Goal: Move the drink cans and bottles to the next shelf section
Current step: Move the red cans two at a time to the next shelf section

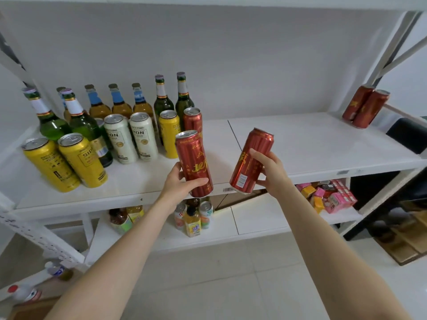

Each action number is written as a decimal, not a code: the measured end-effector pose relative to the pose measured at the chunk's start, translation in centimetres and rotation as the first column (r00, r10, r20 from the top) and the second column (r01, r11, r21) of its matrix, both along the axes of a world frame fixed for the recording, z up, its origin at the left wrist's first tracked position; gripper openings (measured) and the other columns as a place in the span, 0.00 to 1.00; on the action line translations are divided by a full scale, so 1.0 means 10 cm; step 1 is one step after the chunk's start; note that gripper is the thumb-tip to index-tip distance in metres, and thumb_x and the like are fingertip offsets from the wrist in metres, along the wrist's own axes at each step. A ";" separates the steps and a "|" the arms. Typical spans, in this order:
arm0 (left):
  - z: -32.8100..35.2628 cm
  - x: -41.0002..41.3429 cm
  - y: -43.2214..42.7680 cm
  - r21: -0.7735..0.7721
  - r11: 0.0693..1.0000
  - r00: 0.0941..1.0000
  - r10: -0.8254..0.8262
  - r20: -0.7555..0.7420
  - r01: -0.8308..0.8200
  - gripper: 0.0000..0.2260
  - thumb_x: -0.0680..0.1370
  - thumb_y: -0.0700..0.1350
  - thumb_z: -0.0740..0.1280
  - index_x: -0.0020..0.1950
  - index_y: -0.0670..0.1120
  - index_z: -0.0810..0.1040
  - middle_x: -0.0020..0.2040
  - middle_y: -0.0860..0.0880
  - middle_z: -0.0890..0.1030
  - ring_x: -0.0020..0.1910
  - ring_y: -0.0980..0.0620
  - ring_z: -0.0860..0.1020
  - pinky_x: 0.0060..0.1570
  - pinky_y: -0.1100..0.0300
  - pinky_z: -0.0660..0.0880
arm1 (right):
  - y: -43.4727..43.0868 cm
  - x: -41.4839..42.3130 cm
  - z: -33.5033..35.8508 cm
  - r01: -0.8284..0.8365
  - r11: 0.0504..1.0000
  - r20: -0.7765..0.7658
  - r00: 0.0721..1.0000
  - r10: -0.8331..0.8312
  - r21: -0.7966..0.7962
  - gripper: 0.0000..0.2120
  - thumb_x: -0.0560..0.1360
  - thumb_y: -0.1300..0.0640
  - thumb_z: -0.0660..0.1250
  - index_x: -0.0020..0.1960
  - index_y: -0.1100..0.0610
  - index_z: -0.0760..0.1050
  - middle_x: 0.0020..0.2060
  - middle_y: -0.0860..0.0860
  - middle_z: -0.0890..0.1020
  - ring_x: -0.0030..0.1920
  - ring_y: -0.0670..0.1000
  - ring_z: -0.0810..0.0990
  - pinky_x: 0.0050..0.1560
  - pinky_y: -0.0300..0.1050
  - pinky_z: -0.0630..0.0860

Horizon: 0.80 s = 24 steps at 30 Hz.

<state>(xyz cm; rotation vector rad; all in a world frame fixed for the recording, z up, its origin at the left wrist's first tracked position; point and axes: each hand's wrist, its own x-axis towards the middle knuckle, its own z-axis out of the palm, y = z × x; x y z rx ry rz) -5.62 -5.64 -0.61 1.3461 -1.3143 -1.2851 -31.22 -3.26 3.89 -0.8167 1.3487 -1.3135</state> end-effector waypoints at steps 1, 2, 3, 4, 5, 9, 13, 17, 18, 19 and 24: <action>0.01 -0.13 0.02 -0.003 1.000 1.000 0.008 -0.002 -0.008 0.32 0.64 0.48 0.82 0.64 0.57 0.72 0.58 0.53 0.81 0.59 0.52 0.79 0.59 0.46 0.77 | 0.00 -0.13 0.01 -0.009 1.000 -0.004 1.000 0.009 0.000 0.22 0.73 0.50 0.74 0.65 0.53 0.73 0.57 0.54 0.82 0.60 0.56 0.79 0.60 0.64 0.74; 0.02 -0.26 0.04 -0.007 1.000 1.000 0.015 -0.006 -0.015 0.31 0.64 0.48 0.82 0.63 0.58 0.73 0.58 0.53 0.82 0.59 0.52 0.79 0.57 0.48 0.78 | 0.00 -0.27 0.03 -0.016 1.000 -0.009 1.000 0.016 0.000 0.22 0.73 0.50 0.74 0.64 0.52 0.73 0.58 0.54 0.82 0.60 0.56 0.79 0.61 0.65 0.73; 0.03 -0.39 0.05 -0.010 1.000 1.000 0.020 -0.012 -0.020 0.30 0.65 0.48 0.82 0.61 0.59 0.73 0.57 0.54 0.82 0.58 0.53 0.79 0.54 0.52 0.78 | -0.01 -0.40 0.04 -0.021 1.000 -0.015 1.000 0.021 0.000 0.22 0.73 0.50 0.74 0.64 0.52 0.73 0.58 0.54 0.82 0.60 0.56 0.79 0.62 0.65 0.73; 0.04 -0.52 0.07 -0.011 1.000 1.000 0.022 -0.017 -0.022 0.29 0.65 0.47 0.82 0.60 0.60 0.73 0.57 0.54 0.82 0.57 0.54 0.79 0.51 0.56 0.78 | -0.01 -0.54 0.05 -0.025 1.000 -0.023 0.999 0.025 -0.001 0.22 0.73 0.50 0.74 0.65 0.52 0.72 0.58 0.54 0.81 0.60 0.56 0.79 0.63 0.65 0.72; 0.06 -0.64 0.08 -0.011 1.000 1.000 0.022 -0.022 -0.022 0.29 0.65 0.47 0.82 0.60 0.60 0.72 0.56 0.54 0.82 0.57 0.55 0.79 0.47 0.59 0.76 | -0.01 -0.67 0.05 -0.027 1.000 -0.030 0.999 0.027 -0.002 0.23 0.73 0.50 0.74 0.65 0.52 0.72 0.58 0.54 0.81 0.61 0.56 0.79 0.63 0.65 0.73; 0.11 -1.12 0.05 -0.006 1.000 1.000 0.015 -0.028 -0.015 0.30 0.66 0.47 0.81 0.63 0.57 0.72 0.57 0.54 0.81 0.56 0.56 0.79 0.40 0.63 0.75 | -0.03 -1.17 0.08 -0.023 1.000 -0.045 0.999 0.023 -0.003 0.23 0.73 0.49 0.74 0.65 0.53 0.73 0.59 0.54 0.82 0.61 0.56 0.79 0.62 0.64 0.74; 0.13 -1.53 -0.09 -0.006 1.000 1.000 -0.028 0.009 0.028 0.28 0.65 0.47 0.81 0.59 0.61 0.71 0.56 0.56 0.80 0.55 0.58 0.78 0.39 0.64 0.74 | -0.09 -1.60 0.06 0.005 1.000 -0.035 0.999 -0.005 -0.003 0.22 0.72 0.49 0.75 0.63 0.51 0.74 0.57 0.53 0.82 0.59 0.54 0.80 0.56 0.59 0.76; 0.14 -1.99 -0.31 -0.015 0.995 0.994 -0.099 0.036 0.099 0.27 0.63 0.49 0.81 0.53 0.66 0.71 0.54 0.60 0.79 0.53 0.63 0.76 0.41 0.64 0.72 | -0.20 -2.04 0.02 0.032 0.999 -0.035 0.999 -0.033 -0.022 0.21 0.71 0.50 0.75 0.62 0.51 0.76 0.56 0.53 0.84 0.57 0.54 0.81 0.57 0.59 0.76; 0.14 -2.12 -0.37 -0.021 0.993 0.992 -0.115 0.046 0.116 0.28 0.63 0.50 0.82 0.53 0.67 0.70 0.54 0.60 0.79 0.53 0.64 0.76 0.42 0.64 0.71 | -0.22 -2.16 0.02 0.045 0.999 -0.035 0.998 -0.046 -0.029 0.20 0.71 0.50 0.75 0.61 0.51 0.76 0.56 0.53 0.84 0.57 0.54 0.82 0.58 0.60 0.76; 0.15 -2.26 -0.43 -0.028 0.991 0.989 -0.132 0.058 0.134 0.28 0.62 0.51 0.82 0.54 0.67 0.70 0.54 0.60 0.78 0.53 0.63 0.75 0.44 0.64 0.71 | -0.24 -2.29 0.01 0.059 0.998 -0.031 0.998 -0.060 -0.035 0.19 0.72 0.50 0.75 0.60 0.51 0.76 0.55 0.53 0.84 0.56 0.54 0.82 0.58 0.60 0.76; 0.13 -3.06 -0.57 -0.036 0.985 0.978 -0.166 0.125 0.171 0.40 0.55 0.59 0.80 0.64 0.60 0.71 0.60 0.56 0.78 0.60 0.54 0.75 0.57 0.53 0.73 | -0.33 -3.03 -0.01 0.090 0.995 -0.026 0.996 -0.091 -0.049 0.20 0.71 0.51 0.75 0.61 0.52 0.75 0.56 0.54 0.83 0.57 0.55 0.81 0.53 0.57 0.76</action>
